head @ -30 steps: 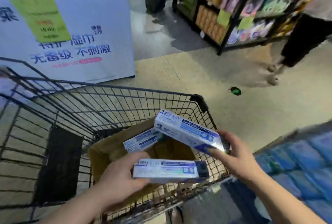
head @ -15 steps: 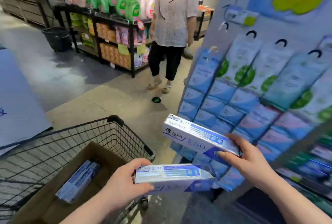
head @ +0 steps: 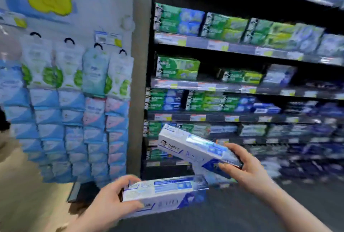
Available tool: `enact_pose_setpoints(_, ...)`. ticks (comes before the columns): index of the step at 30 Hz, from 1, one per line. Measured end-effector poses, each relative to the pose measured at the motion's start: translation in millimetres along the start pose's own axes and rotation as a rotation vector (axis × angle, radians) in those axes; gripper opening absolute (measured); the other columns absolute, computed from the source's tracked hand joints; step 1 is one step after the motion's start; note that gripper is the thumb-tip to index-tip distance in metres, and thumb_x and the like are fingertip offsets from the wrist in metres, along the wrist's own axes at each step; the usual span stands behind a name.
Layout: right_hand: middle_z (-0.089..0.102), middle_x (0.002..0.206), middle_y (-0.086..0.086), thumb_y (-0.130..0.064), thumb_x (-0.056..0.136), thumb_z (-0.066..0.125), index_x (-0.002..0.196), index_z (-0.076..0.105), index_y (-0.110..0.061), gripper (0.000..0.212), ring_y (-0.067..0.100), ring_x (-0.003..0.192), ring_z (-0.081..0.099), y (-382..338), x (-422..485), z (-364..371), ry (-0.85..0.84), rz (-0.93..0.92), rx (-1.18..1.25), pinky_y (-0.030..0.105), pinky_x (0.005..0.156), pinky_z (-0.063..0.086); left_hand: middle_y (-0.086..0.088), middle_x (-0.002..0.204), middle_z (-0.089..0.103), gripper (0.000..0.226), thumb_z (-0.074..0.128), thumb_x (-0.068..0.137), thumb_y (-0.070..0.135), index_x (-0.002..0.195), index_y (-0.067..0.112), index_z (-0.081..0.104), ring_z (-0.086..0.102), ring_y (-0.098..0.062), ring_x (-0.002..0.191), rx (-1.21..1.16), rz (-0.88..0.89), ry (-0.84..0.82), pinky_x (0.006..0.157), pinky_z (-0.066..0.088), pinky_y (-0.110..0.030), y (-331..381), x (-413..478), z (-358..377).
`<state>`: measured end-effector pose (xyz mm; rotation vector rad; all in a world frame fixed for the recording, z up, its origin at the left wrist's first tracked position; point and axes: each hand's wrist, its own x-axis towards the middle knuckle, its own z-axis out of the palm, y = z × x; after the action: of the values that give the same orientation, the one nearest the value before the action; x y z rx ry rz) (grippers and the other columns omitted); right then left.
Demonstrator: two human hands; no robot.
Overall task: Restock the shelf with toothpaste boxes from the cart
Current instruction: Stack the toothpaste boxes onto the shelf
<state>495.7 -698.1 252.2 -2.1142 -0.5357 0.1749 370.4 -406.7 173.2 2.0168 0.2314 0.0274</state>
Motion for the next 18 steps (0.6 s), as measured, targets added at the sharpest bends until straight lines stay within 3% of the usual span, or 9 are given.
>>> enact_pose_setpoints(3, 0.066, 0.099, -0.005, -0.069, 0.037, 0.073, 0.095, 0.057, -0.031, 0.071, -0.002, 0.082, 0.061, 39.9, -28.1, -71.7, 0.1, 0.042, -0.026, 0.019, 0.078, 0.049, 0.02, 0.092, 0.068, 0.055, 0.07, 0.036, 0.049, 0.09, 0.055, 0.058, 0.062, -0.003, 0.079, -0.017, 0.009, -0.076, 0.084, 0.048, -0.025, 41.2, 25.8, 74.1)
enact_pose_setpoints(6, 0.066, 0.1, -0.005, -0.058, 0.046, 0.075, 0.096, 0.055, -0.034, 0.06, 0.001, 0.084, 0.061, 67.0, -51.4, -131.9, 0.18, 0.079, -0.073, 0.019, 0.079, 0.048, 0.017, 0.09, 0.069, 0.049, 0.068, 0.036, 0.05, 0.084, 0.051, 0.063, 0.061, -0.003, 0.083, -0.032, 0.027, -0.153, 0.084, 0.047, -0.025, 81.6, 47.0, 135.9)
enact_pose_setpoints(8, 0.066, 0.103, -0.006, -0.032, 0.067, 0.078, 0.097, 0.054, -0.036, 0.039, 0.0, 0.084, 0.06, 83.5, -65.7, -166.5, 0.238, 0.108, -0.09, 0.018, 0.079, 0.047, 0.01, 0.094, 0.069, 0.048, 0.07, 0.04, 0.048, 0.088, 0.042, 0.063, 0.061, 0.0, 0.085, -0.022, 0.042, -0.211, 0.082, 0.045, -0.019, 107.2, 59.5, 169.9)
enact_pose_setpoints(10, 0.066, 0.102, -0.009, -0.013, 0.075, 0.073, 0.097, 0.054, -0.038, 0.038, -0.007, 0.082, 0.058, 100.5, -77.4, -196.2, 0.298, 0.113, -0.105, 0.012, 0.073, 0.045, 0.011, 0.098, 0.068, 0.05, 0.07, 0.042, 0.042, 0.091, 0.038, 0.061, 0.059, 0.009, 0.08, -0.023, 0.062, -0.252, 0.071, 0.042, -0.006, 130.0, 71.5, 198.2)
enact_pose_setpoints(12, 0.065, 0.099, -0.011, -0.008, 0.076, 0.071, 0.095, 0.054, -0.037, 0.039, -0.011, 0.078, 0.058, 112.7, -87.3, -221.2, 0.368, 0.131, -0.094, 0.006, 0.069, 0.044, 0.011, 0.099, 0.068, 0.056, 0.069, 0.039, 0.044, 0.094, 0.036, 0.061, 0.059, 0.007, 0.081, -0.018, 0.086, -0.297, 0.065, 0.041, -0.002, 150.5, 85.8, 223.5)
enact_pose_setpoints(18, 0.066, 0.096, -0.013, -0.004, 0.076, 0.07, 0.094, 0.053, -0.034, 0.039, -0.01, 0.074, 0.059, 154.8, -91.5, -283.2, 0.51, 0.182, -0.049, 0.006, 0.068, 0.045, 0.011, 0.104, 0.067, 0.054, 0.068, 0.043, 0.048, 0.097, 0.042, 0.06, 0.063, -0.009, 0.095, 0.07, 0.132, -0.411, 0.087, 0.05, -0.03, 193.8, 148.6, 289.6)
